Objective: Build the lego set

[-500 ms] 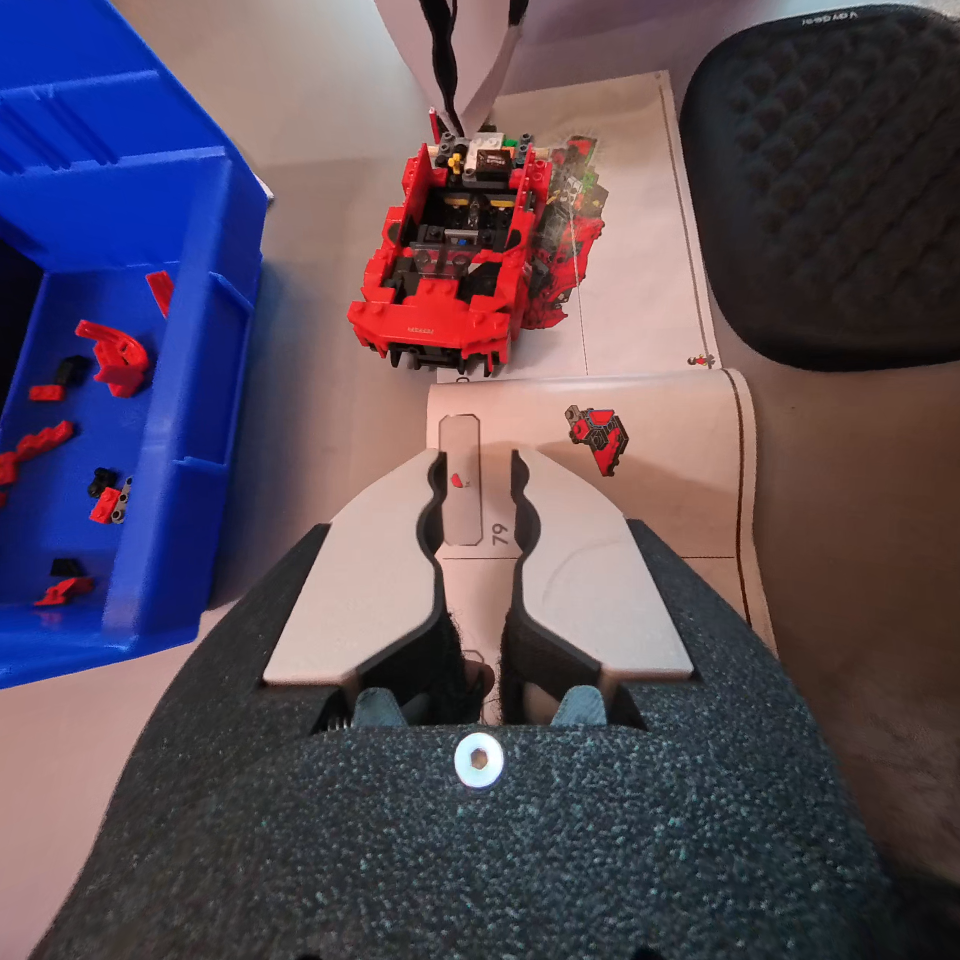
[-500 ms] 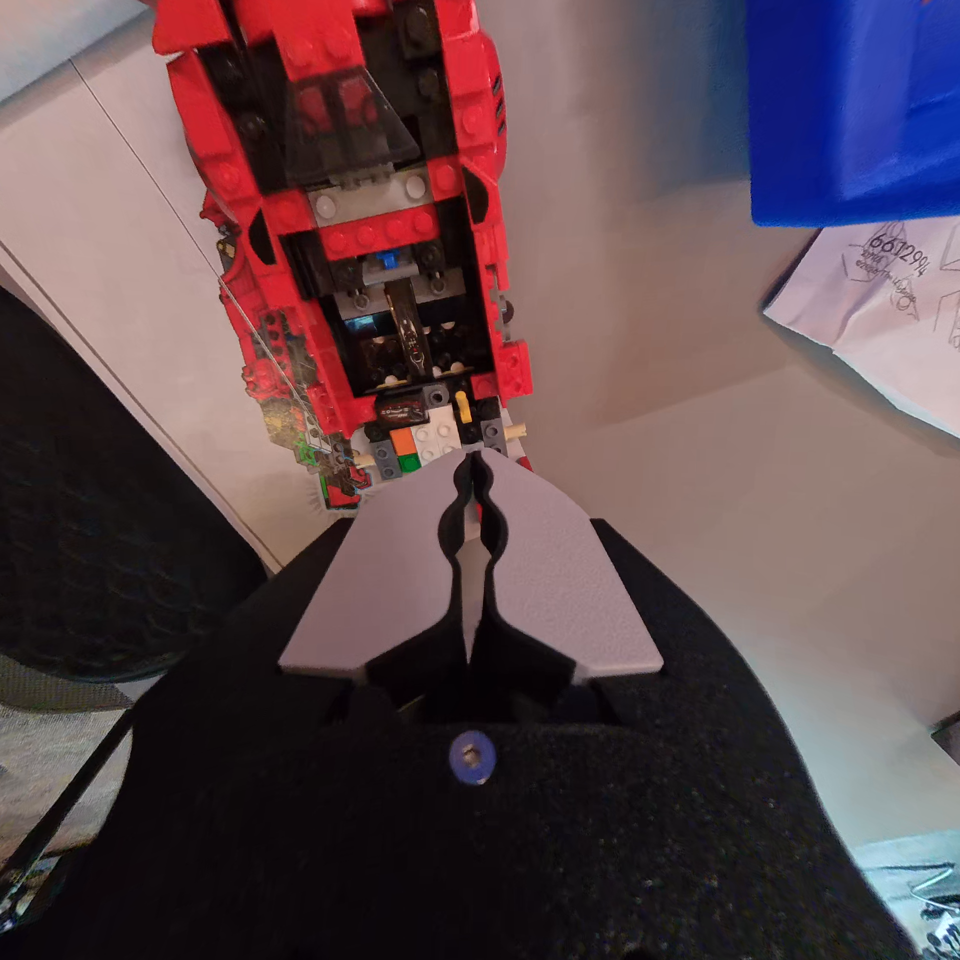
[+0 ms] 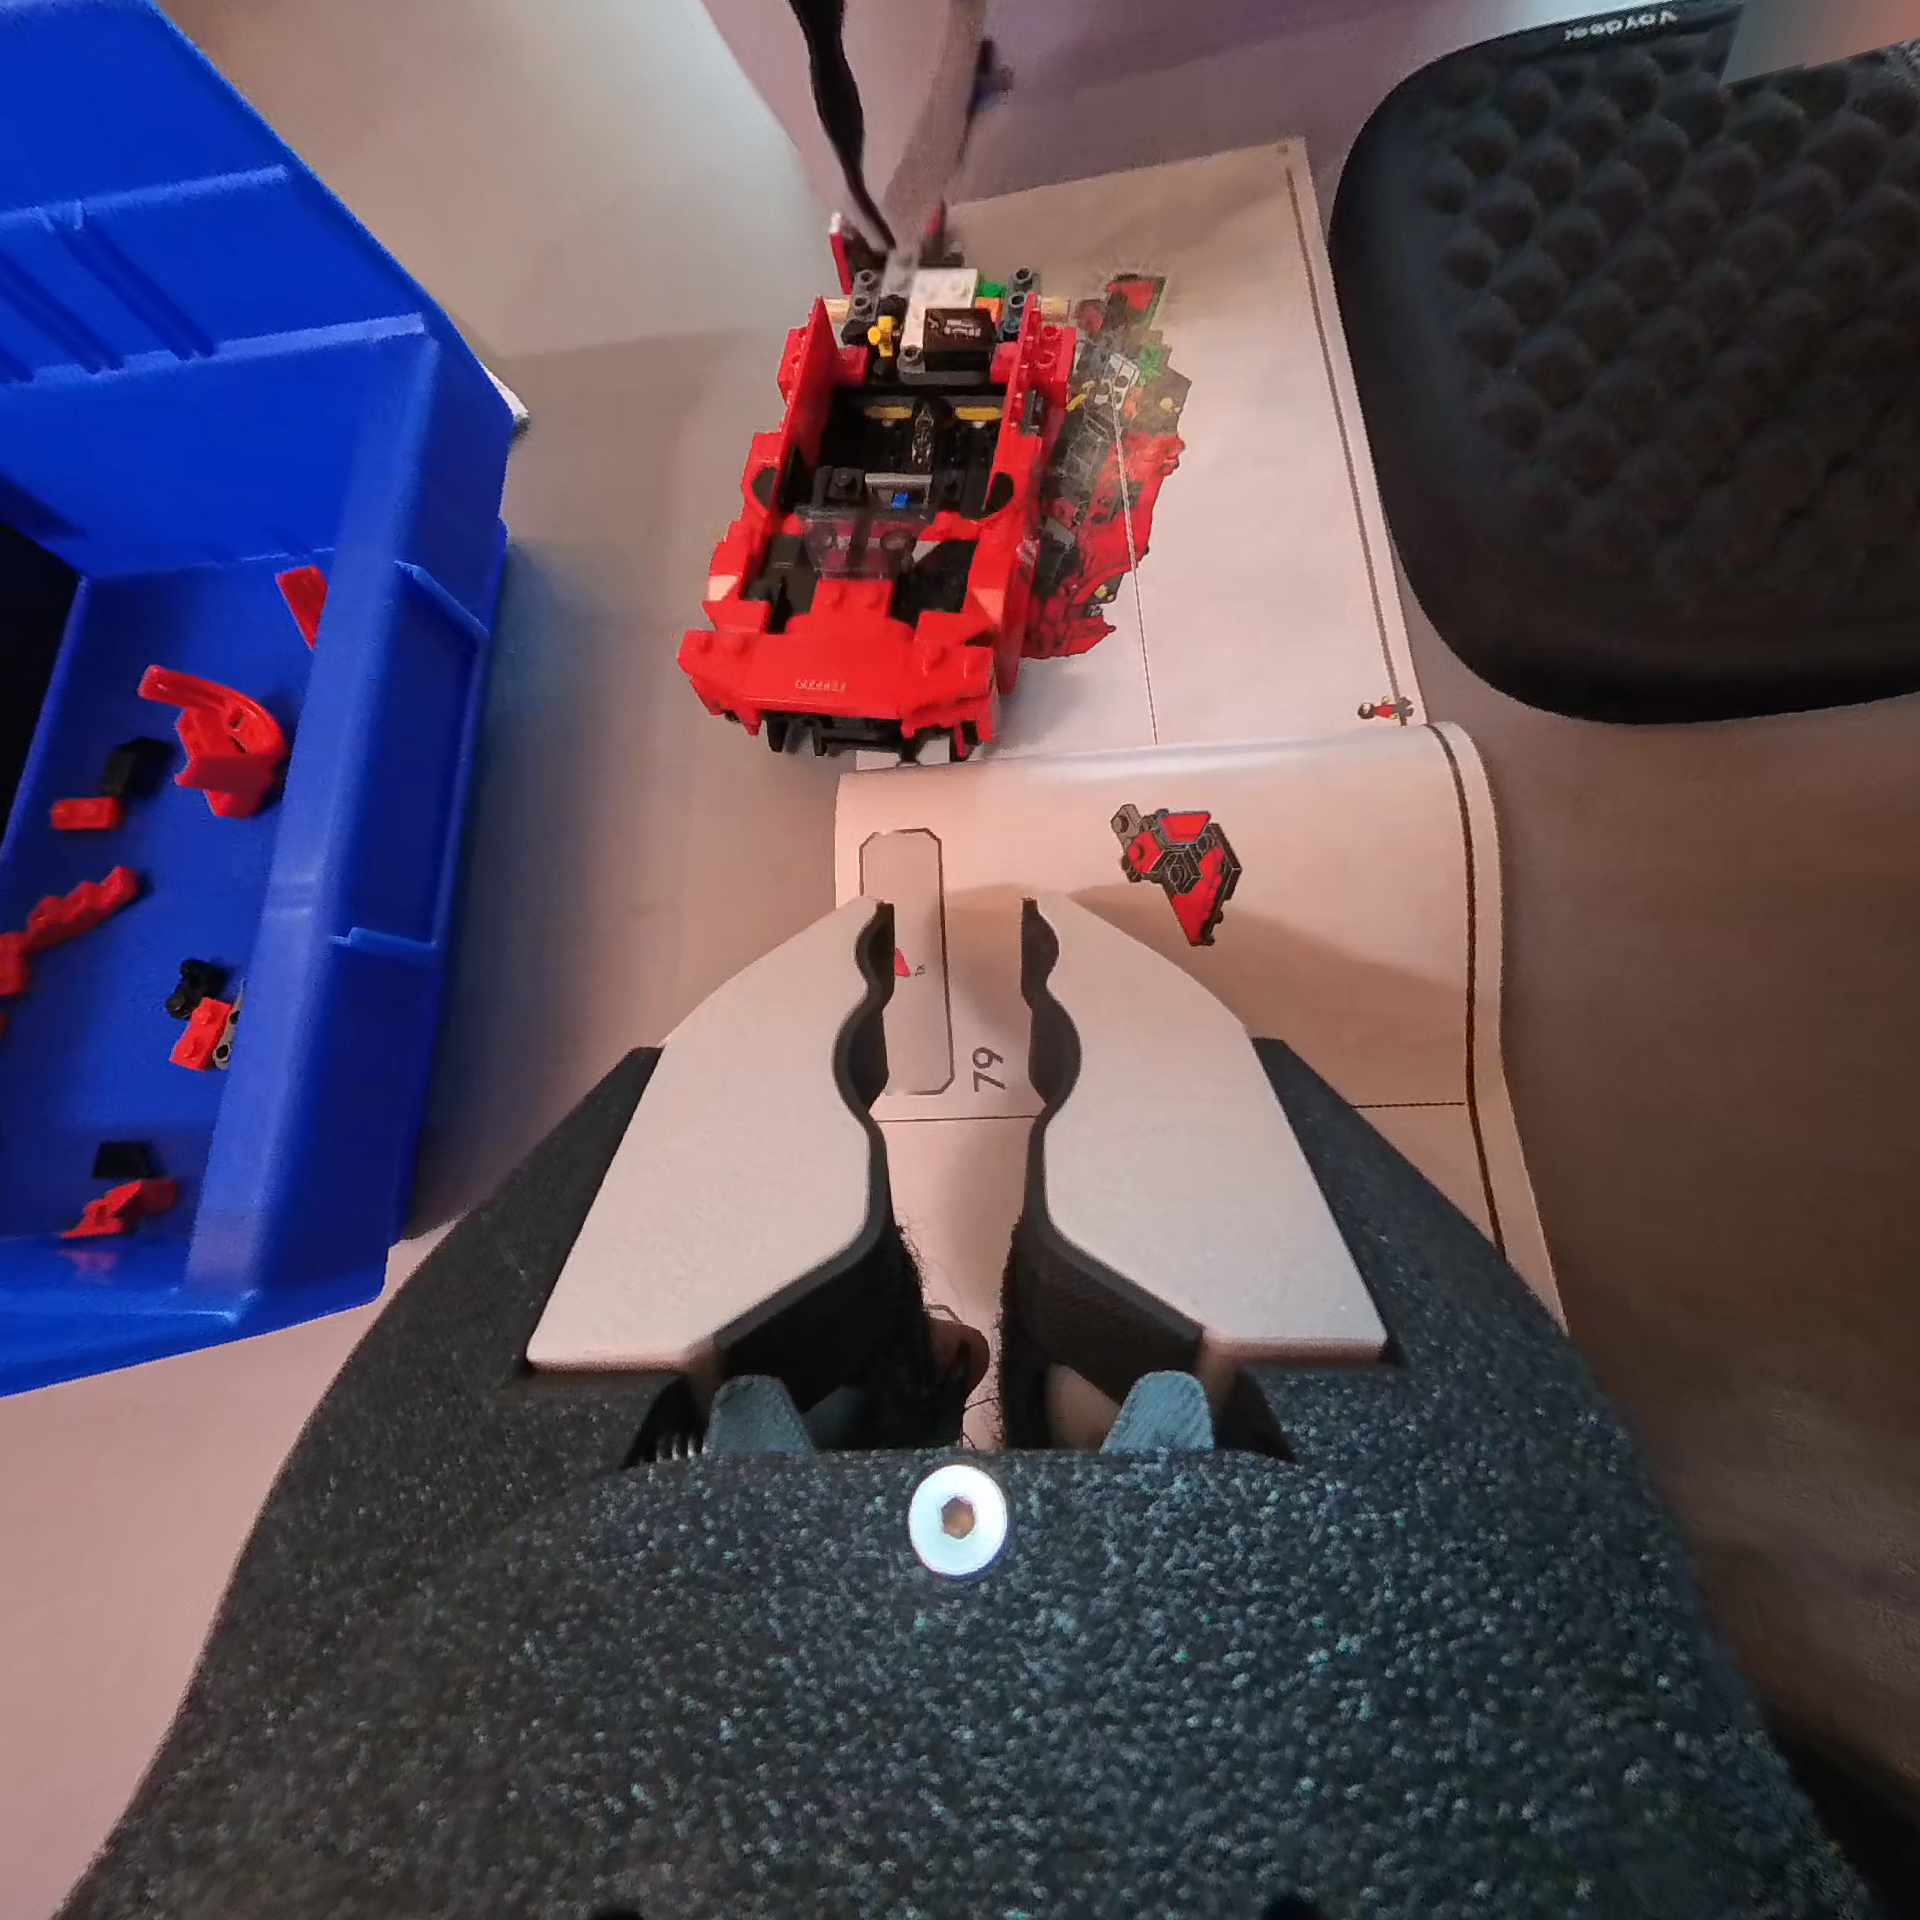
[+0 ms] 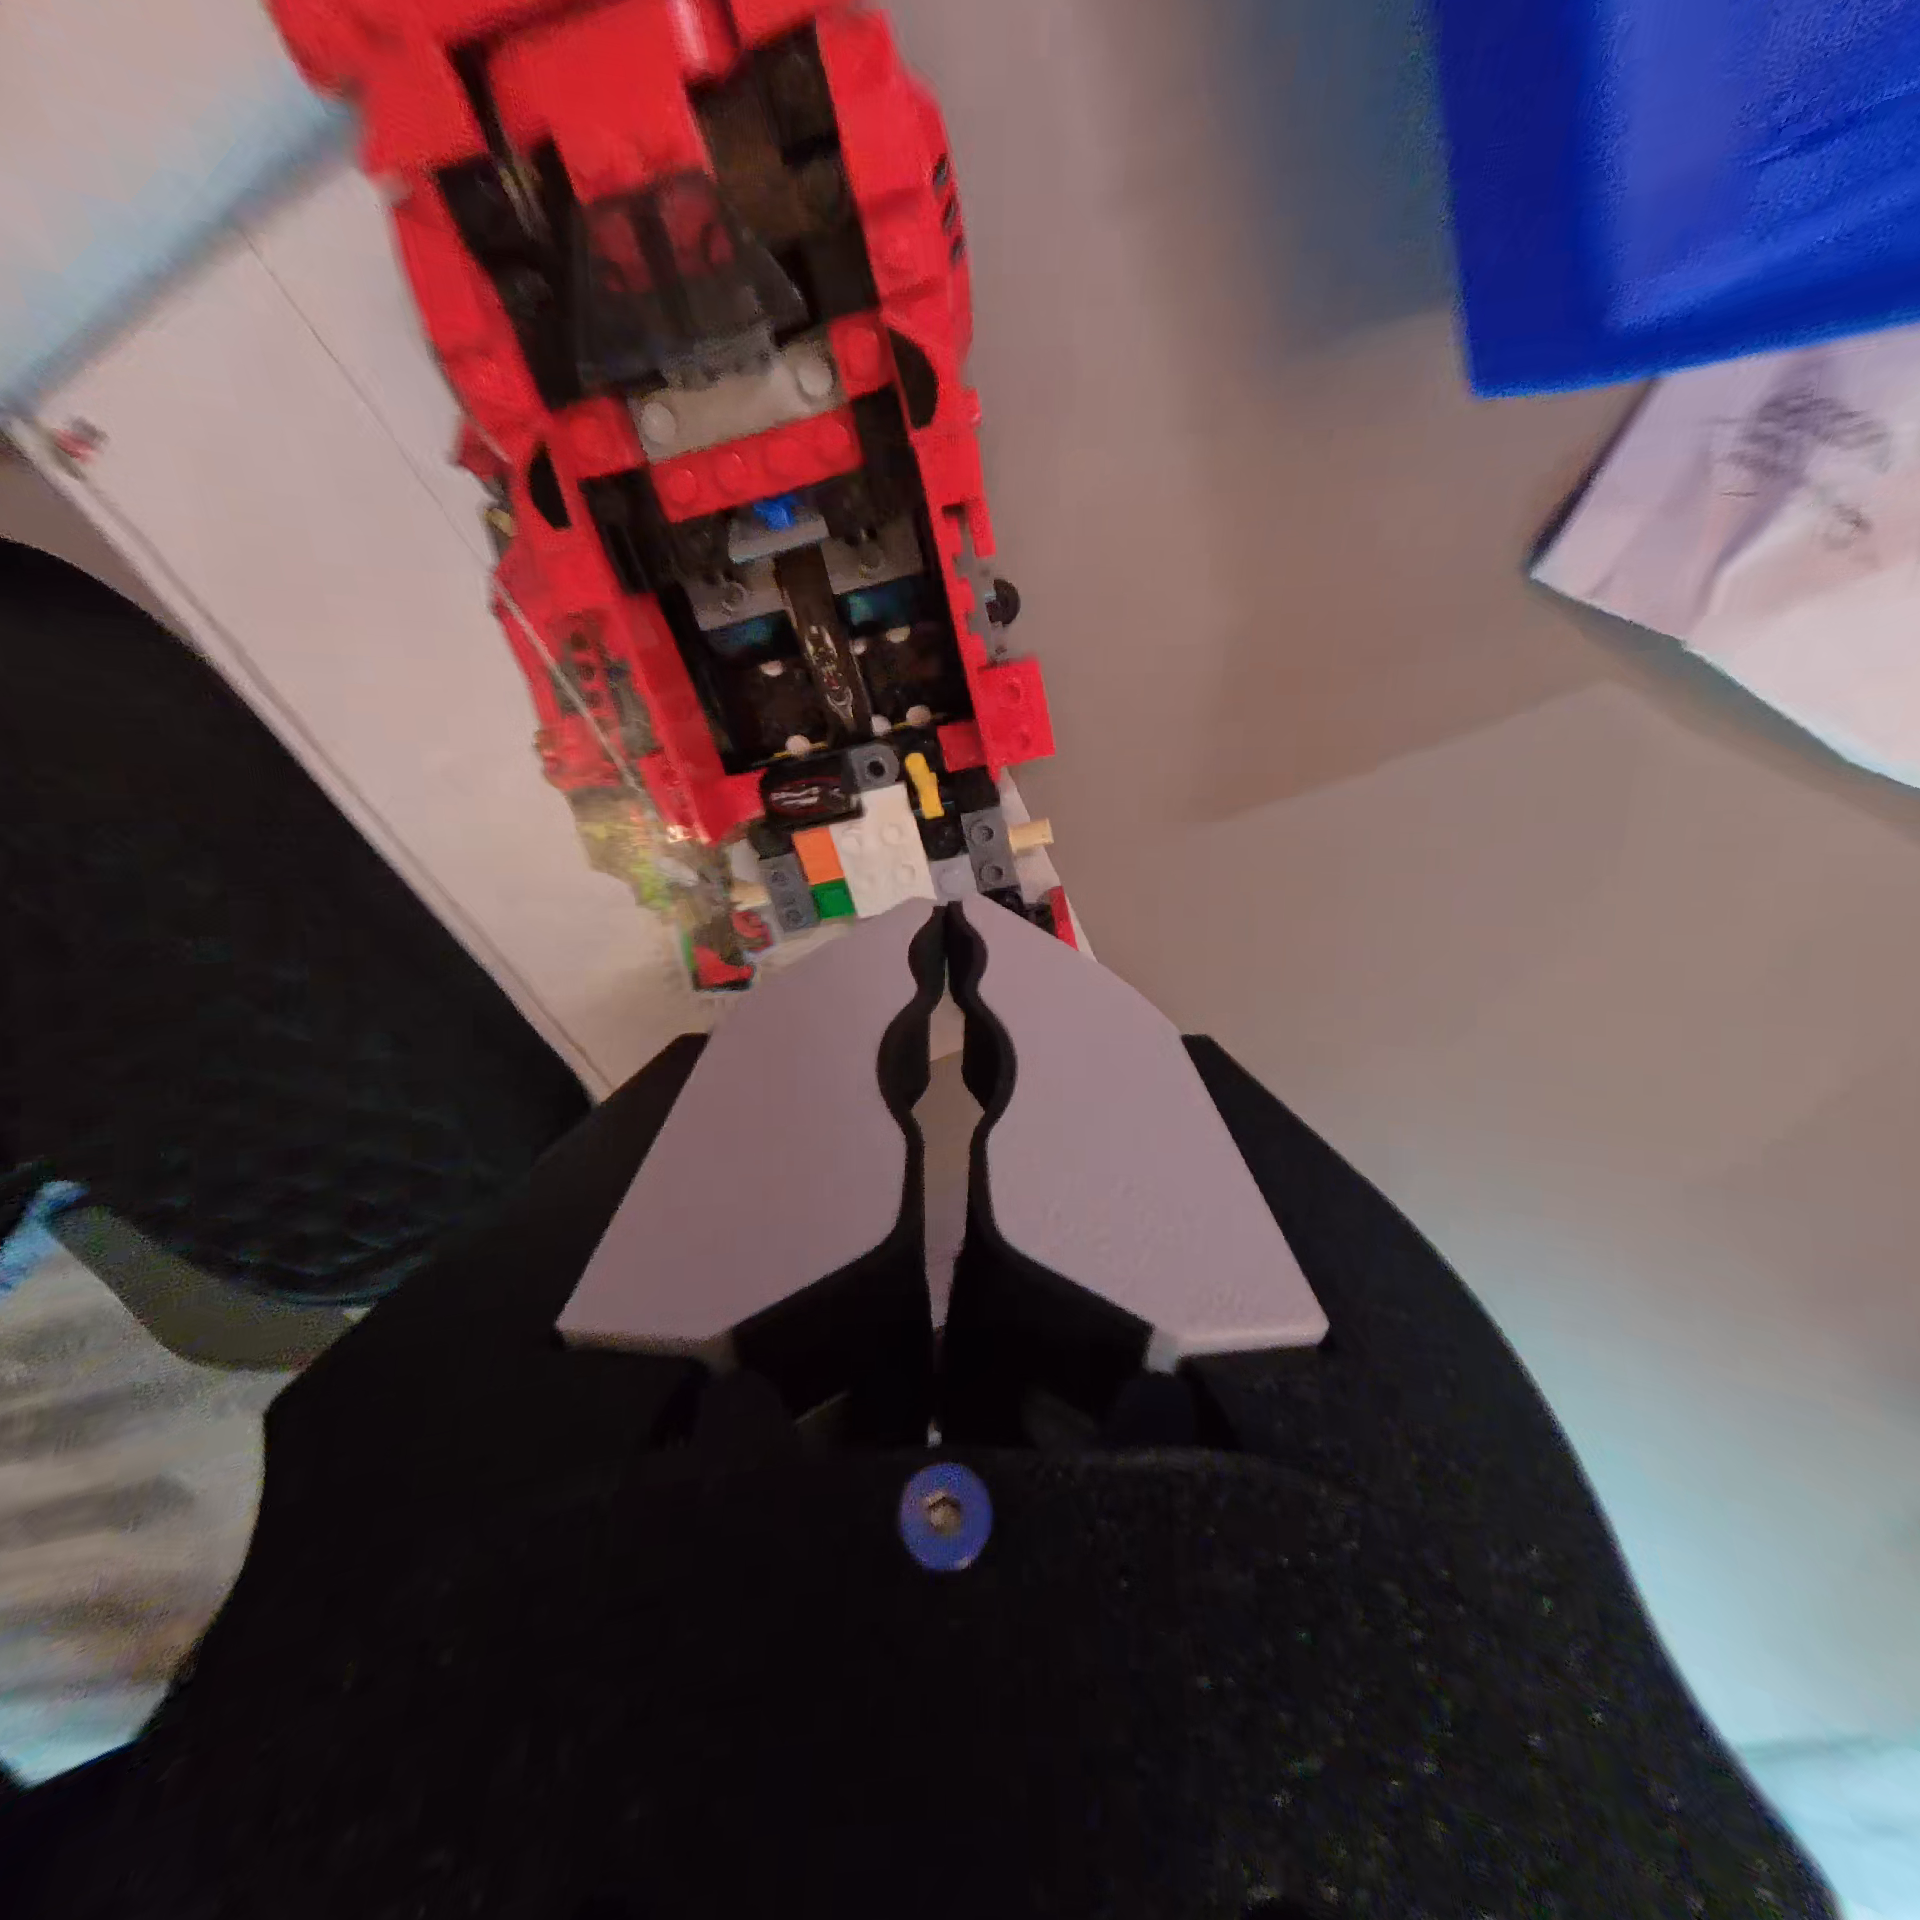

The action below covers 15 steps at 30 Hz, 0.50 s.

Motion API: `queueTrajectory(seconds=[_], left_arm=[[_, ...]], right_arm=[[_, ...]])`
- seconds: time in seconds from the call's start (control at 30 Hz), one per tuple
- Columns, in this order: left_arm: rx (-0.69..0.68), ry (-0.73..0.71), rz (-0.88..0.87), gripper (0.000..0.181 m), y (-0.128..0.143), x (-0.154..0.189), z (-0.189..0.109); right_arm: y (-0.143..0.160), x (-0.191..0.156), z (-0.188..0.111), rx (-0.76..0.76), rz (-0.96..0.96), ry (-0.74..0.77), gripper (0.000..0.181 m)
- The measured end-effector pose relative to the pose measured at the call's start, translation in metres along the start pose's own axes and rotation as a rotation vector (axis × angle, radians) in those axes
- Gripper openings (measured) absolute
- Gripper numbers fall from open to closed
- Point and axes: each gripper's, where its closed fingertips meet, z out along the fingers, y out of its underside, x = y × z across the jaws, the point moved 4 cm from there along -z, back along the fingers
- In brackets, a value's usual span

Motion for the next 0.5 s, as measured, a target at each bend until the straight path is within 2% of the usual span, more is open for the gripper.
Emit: queueTrajectory(seconds=[0.07,0.17,0.27,0.37,0.5], left_arm=[[-0.001,-0.005,0.013,0.023,0.000,0.001,0.001],[-0.002,0.002,0.017,0.023,0.000,0.003,0.004],[-0.011,-0.020,0.035,0.024,0.000,0.002,0.007],[-0.014,-0.023,0.051,0.024,0.001,0.004,0.007],[-0.009,-0.022,0.036,0.023,0.002,0.002,0.007]], right_arm=[[-0.002,0.000,-0.027,0.143,0.023,0.011,0.000],[0.004,0.000,-0.050,0.223,-0.011,0.081,0.000],[0.007,-0.012,-0.037,0.228,-0.069,0.045,0.000],[0.012,-0.005,-0.021,0.222,-0.070,0.088,0.000],[0.014,-0.003,-0.010,0.246,-0.042,0.034,0.000]])
